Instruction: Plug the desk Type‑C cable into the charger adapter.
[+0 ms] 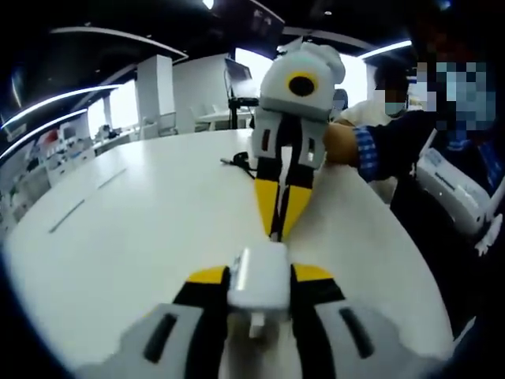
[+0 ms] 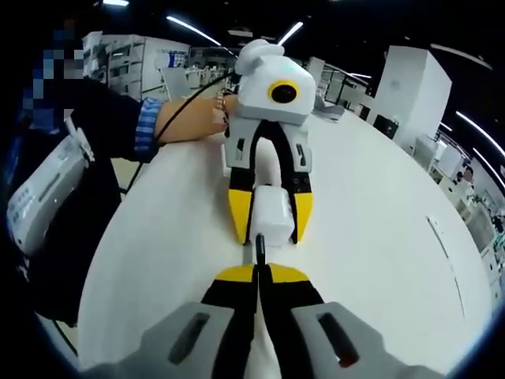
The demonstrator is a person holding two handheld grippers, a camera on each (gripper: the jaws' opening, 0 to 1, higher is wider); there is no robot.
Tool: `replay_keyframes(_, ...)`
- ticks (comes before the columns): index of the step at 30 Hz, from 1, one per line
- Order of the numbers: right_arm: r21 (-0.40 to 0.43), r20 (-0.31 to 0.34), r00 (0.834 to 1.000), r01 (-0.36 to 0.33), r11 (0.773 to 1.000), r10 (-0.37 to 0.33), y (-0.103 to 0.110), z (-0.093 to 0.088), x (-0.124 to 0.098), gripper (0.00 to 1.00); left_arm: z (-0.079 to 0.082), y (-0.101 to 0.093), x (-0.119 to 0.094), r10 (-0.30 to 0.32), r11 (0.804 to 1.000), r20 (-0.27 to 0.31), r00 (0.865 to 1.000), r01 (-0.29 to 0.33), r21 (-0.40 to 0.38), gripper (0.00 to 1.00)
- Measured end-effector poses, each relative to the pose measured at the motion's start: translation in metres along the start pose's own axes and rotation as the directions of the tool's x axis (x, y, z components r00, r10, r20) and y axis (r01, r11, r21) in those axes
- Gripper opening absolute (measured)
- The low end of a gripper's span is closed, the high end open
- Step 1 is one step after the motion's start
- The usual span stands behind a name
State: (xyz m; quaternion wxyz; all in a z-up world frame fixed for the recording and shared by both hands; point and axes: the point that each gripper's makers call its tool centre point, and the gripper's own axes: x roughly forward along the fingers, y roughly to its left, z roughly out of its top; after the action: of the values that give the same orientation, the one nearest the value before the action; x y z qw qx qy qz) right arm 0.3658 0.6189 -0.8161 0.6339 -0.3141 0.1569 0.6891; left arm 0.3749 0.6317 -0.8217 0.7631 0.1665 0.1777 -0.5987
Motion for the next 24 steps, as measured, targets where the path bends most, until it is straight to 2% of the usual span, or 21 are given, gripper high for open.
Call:
replay_keyframes(1,-0.007,0.005,1.0,0.0,1.0,0.0,0.001,0.001,0.001,0.03,0.0,-0.001,-0.003,-0.002,0.999,-0.002,1.0,0.002,0.033,0.29)
replay_keyframes(3,-0.017,0.007,1.0,-0.001,1.0,0.001,0.002,0.001,0.001,0.03,-0.001,-0.001,-0.007,0.002,0.999,-0.009,1.0,-0.001,0.036,0.29)
replay_keyframes(9,-0.027,0.016,1.0,-0.003,1.0,0.003,0.003,0.001,0.002,0.03,-0.008,0.002,-0.017,-0.011,1.0,-0.023,1.0,0.011,-0.004,0.28)
replay_keyframes(12,-0.028,0.02,1.0,-0.002,1.0,0.003,0.003,0.001,0.003,0.03,-0.006,0.001,-0.021,-0.024,0.999,-0.011,1.0,0.024,-0.027,0.26)
replay_keyframes(15,-0.015,0.019,1.0,0.003,1.0,-0.003,0.001,0.0,0.002,0.03,-0.005,0.003,-0.019,-0.02,0.996,-0.005,1.0,0.019,-0.089,0.26)
replay_keyframes(18,0.002,0.001,0.999,0.042,0.999,-0.042,-0.007,-0.002,0.003,0.02,-0.004,0.01,-0.017,0.021,0.995,-0.021,1.0,-0.022,-0.094,0.25)
replay_keyframes(24,0.024,-0.022,0.997,0.075,0.997,-0.074,-0.01,-0.007,0.005,0.01,-0.003,0.018,-0.013,0.053,0.992,-0.031,0.998,-0.056,-0.11,0.25)
